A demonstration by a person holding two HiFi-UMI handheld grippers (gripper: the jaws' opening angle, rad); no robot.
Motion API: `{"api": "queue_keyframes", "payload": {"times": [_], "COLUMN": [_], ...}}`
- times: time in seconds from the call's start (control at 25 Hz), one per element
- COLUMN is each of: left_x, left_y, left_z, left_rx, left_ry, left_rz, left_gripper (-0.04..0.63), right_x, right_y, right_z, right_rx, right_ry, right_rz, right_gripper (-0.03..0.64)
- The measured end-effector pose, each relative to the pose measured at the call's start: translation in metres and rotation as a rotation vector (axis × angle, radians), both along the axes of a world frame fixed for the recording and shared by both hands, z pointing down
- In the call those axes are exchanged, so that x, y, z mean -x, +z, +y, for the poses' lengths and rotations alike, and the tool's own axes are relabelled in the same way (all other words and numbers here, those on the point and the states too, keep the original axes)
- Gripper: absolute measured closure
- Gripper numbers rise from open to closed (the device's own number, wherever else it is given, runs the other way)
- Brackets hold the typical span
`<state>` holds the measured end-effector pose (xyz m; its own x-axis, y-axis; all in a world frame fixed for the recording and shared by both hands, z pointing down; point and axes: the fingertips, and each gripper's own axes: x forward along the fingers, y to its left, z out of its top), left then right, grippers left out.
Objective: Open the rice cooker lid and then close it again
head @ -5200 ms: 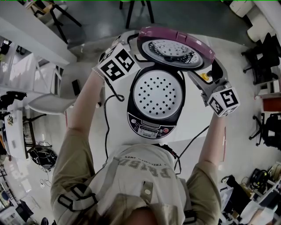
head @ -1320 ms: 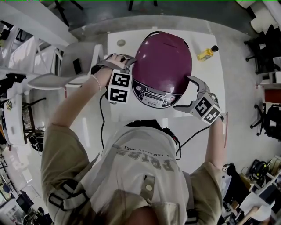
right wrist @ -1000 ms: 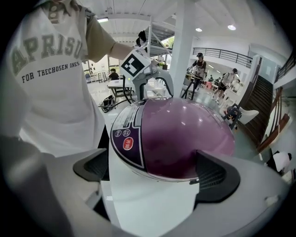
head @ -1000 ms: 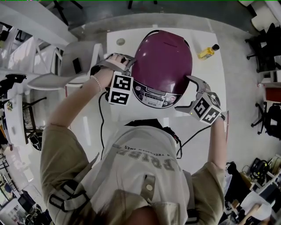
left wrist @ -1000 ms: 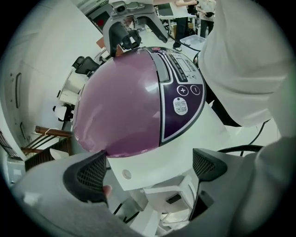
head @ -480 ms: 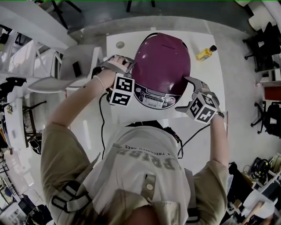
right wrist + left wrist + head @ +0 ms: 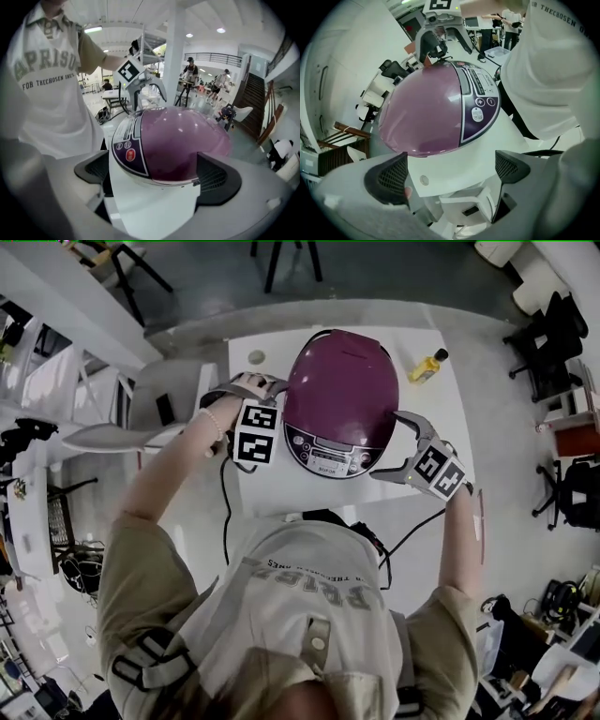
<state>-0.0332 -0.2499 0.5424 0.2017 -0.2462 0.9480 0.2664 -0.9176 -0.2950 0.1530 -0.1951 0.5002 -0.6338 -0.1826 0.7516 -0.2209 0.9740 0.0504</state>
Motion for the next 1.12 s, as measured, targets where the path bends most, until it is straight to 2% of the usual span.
{"api": "queue_keyframes", "payload": {"times": [0.08,0.16,0.32,0.4,0.48,0.56,0.64,0.8,0.88,1.0,1.12], "left_x": [0.001,0.0,-0.011,-0.018,-0.023,-0.024,-0.02,-0.009,0.002,0.016,0.024], "left_y": [-0.014,-0.03,-0.068,-0.089,-0.109,-0.125,-0.135,-0.148,-0.156,-0.166,-0.172], "left_z": [-0.001,-0.003,-0.002,-0.001,0.002,0.006,0.009,0.016,0.018,0.022,0.029], "left_rx": [-0.006,-0.009,-0.008,-0.007,-0.002,-0.005,-0.043,-0.105,-0.165,-0.258,-0.302], "left_ry": [-0.044,-0.106,-0.24,-0.317,-0.399,-0.485,-0.575,-0.737,-0.809,-0.882,-0.912], "left_rz": [0.065,0.166,0.463,0.658,0.861,1.035,1.164,1.347,1.415,1.483,1.518], "left_gripper": [0.002,0.003,0.015,0.027,0.077,0.142,0.226,0.315,0.371,0.433,0.492], "right_x": [0.0,-0.002,-0.011,-0.015,-0.017,-0.018,-0.018,-0.022,-0.023,-0.021,-0.015], "right_y": [-0.023,-0.05,-0.091,-0.102,-0.109,-0.113,-0.116,-0.123,-0.127,-0.129,-0.134], "right_z": [-0.004,-0.011,-0.018,-0.017,-0.014,-0.009,-0.004,0.006,0.012,0.017,0.022], "right_rx": [-0.023,-0.064,-0.192,-0.265,-0.328,-0.381,-0.435,-0.502,-0.525,-0.554,-0.611], "right_ry": [0.084,0.195,0.432,0.539,0.634,0.714,0.782,0.909,0.951,0.984,0.985], "right_rz": [-0.145,-0.319,-0.611,-0.693,-0.744,-0.775,-0.795,-0.857,-0.885,-0.883,-0.834], "right_gripper": [0.051,0.052,0.054,0.058,0.07,0.128,0.195,0.32,0.395,0.431,0.476]}}
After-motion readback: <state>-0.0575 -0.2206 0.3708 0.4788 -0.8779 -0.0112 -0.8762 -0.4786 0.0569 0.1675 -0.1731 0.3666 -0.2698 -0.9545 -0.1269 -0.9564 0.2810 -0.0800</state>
